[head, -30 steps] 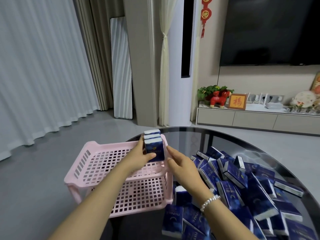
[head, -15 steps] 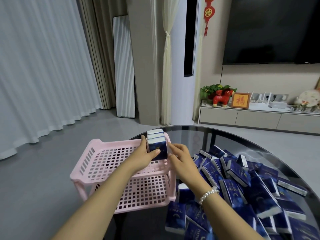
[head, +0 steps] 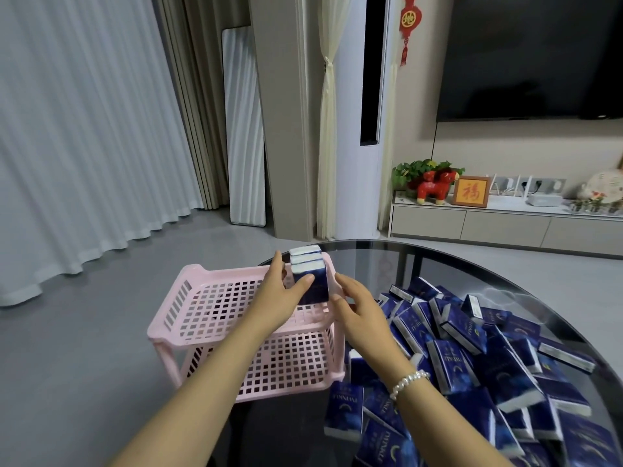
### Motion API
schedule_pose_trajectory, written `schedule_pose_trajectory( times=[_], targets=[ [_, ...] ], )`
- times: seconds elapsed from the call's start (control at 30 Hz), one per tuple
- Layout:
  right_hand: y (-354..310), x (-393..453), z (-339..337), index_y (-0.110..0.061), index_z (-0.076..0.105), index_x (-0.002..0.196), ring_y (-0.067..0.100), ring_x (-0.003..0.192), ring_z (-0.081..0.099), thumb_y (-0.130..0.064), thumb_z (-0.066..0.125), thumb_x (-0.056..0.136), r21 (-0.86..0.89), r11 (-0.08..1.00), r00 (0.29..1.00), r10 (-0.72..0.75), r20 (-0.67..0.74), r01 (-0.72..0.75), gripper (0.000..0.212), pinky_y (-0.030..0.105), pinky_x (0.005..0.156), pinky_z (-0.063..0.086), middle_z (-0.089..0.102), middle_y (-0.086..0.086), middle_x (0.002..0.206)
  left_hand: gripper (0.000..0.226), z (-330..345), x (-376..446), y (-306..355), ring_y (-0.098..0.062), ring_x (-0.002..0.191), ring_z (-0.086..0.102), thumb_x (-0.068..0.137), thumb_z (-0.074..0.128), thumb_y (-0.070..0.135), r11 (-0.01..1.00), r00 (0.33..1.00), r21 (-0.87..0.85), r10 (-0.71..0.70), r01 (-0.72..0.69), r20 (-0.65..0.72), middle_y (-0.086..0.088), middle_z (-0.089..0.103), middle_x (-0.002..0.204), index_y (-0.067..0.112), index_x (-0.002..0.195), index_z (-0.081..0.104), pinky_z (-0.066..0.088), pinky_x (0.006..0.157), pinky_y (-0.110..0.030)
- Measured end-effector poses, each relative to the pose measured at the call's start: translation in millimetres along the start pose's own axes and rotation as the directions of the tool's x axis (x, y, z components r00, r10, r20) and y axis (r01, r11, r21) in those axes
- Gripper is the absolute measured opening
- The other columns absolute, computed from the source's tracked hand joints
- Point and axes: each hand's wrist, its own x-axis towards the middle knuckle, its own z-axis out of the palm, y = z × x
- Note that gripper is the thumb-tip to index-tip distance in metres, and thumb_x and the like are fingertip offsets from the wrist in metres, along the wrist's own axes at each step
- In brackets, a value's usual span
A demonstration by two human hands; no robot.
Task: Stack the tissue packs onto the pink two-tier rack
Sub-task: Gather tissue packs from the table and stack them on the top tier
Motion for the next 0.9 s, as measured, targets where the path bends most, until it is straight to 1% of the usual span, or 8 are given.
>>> schedule_pose_trajectory(
  times=[0.13, 0.23, 0.33, 0.5, 0.6, 0.67, 0.8, 0.9],
  targets=[
    [-4, -15, -6, -0.023, 0.047, 0.134, 0.005, 0.121, 0.044, -0.022, 0.047, 0.096, 0.022, 1.000, 0.999, -0.019, -0.029, 0.020, 0.038, 0.028, 0.100, 0.044, 0.043, -0.018, 0.124, 0.059, 7, -29, 12, -0.011, 0.127, 0.042, 0.091, 0.062, 0.025, 0.990, 0.969, 0.085, 0.130, -0.114, -0.210, 0.005, 0.042, 0.140, 0.023, 0.143, 0.035, 0.037, 0.097, -0.024],
    [1, -31, -13, -0.025, 0.055, 0.124, 0.006, 0.111, 0.050, -0.023, 0.051, 0.093, 0.001, 1.000, 0.996, -0.011, -0.086, 0.011, 0.032, 0.029, 0.093, 0.049, 0.050, -0.013, 0.116, 0.031, 12, -57, 18, -0.001, 0.105, 0.050, 0.088, 0.064, 0.017, 0.958, 0.901, 0.141, 0.284, -0.251, -0.326, 0.009, 0.049, 0.118, 0.024, 0.117, 0.056, 0.040, 0.091, -0.015],
    [10, -51, -22, -0.025, 0.062, 0.111, 0.002, 0.096, 0.056, -0.018, 0.054, 0.092, -0.018, 0.999, 0.991, 0.024, -0.132, -0.026, 0.022, 0.016, 0.079, 0.047, 0.057, -0.013, 0.103, 0.015, 21, -82, 13, 0.004, 0.087, 0.055, 0.086, 0.066, 0.013, 0.950, 0.892, 0.115, 0.311, -0.289, -0.327, 0.010, 0.057, 0.100, 0.025, 0.094, 0.062, 0.044, 0.080, -0.007],
    [31, -78, -29, -0.018, 0.067, 0.108, 0.000, 0.082, 0.061, -0.017, 0.056, 0.091, -0.134, 0.976, 0.986, 0.168, -0.016, -0.169, 0.020, 0.010, 0.069, 0.044, 0.069, -0.006, 0.098, 0.009, 52, -114, -12, -0.001, 0.077, 0.056, 0.086, 0.067, 0.013, 0.992, 0.965, 0.025, 0.128, -0.125, -0.229, 0.008, 0.063, 0.088, 0.021, 0.086, 0.063, 0.043, 0.065, -0.005],
    [41, -91, -28, -0.017, 0.065, 0.115, 0.007, 0.091, 0.062, -0.019, 0.055, 0.091, -0.259, 0.939, 0.968, 0.247, 0.046, -0.227, 0.025, 0.014, 0.077, 0.041, 0.070, -0.001, 0.107, 0.006, 70, -122, -34, -0.001, 0.077, 0.057, 0.086, 0.067, 0.016, 0.999, 0.983, -0.031, -0.039, 0.034, -0.178, 0.007, 0.063, 0.086, 0.018, 0.089, 0.062, 0.043, 0.060, -0.004],
    [47, -97, -25, -0.016, 0.061, 0.120, 0.010, 0.101, 0.061, -0.019, 0.054, 0.092, -0.328, 0.915, 0.955, 0.280, 0.095, -0.236, 0.029, 0.013, 0.082, 0.040, 0.067, -0.001, 0.115, 0.016, 81, -123, -53, -0.008, 0.084, 0.061, 0.086, 0.068, 0.024, 0.987, 0.976, -0.012, -0.160, 0.160, -0.144, 0.003, 0.064, 0.095, 0.015, 0.098, 0.062, 0.043, 0.060, -0.005],
    [56, -105, -20, -0.018, 0.063, 0.119, 0.016, 0.105, 0.059, -0.016, 0.051, 0.093, -0.437, 0.878, 0.947, 0.286, 0.147, -0.197, 0.028, 0.019, 0.090, 0.043, 0.060, 0.003, 0.118, 0.057, 99, -125, -83, -0.020, 0.110, 0.057, 0.081, 0.066, 0.050, 0.898, 0.943, 0.291, -0.303, 0.331, -0.137, -0.007, 0.054, 0.122, 0.013, 0.124, 0.057, 0.047, 0.091, -0.029],
    [58, -110, -26, -0.018, 0.066, 0.114, 0.018, 0.104, 0.057, -0.011, 0.051, 0.092, -0.477, 0.869, 0.955, 0.238, 0.178, -0.128, 0.027, 0.016, 0.083, 0.037, 0.056, 0.002, 0.112, 0.051, 105, -128, -83, -0.021, 0.112, 0.054, 0.079, 0.065, 0.055, 0.864, 0.949, 0.395, -0.256, 0.311, -0.186, -0.001, 0.050, 0.115, 0.022, 0.117, 0.060, 0.043, 0.095, -0.030]
  ],
)
